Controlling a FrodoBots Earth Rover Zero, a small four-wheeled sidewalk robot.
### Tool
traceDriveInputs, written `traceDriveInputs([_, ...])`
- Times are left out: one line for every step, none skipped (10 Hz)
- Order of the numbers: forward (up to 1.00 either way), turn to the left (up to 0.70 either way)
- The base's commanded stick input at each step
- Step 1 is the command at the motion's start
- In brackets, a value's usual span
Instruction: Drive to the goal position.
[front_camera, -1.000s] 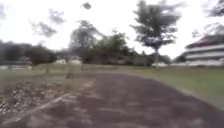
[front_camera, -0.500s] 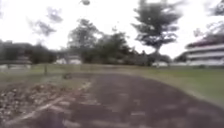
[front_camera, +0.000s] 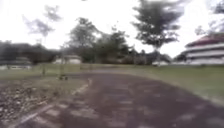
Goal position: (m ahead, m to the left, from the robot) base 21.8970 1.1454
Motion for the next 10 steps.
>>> traceDriveInputs([0.7, 0.0])
traceDriveInputs([0.7, 0.0])
traceDriveInputs([0.7, 0.0])
traceDriveInputs([0.7, 0.0])
traceDriveInputs([0.7, 0.0])
traceDriveInputs([0.7, 0.0])
traceDriveInputs([0.7, 0.0])
traceDriveInputs([0.7, 0.0])
traceDriveInputs([0.7, 0.0])
traceDriveInputs([0.7, 0.0])
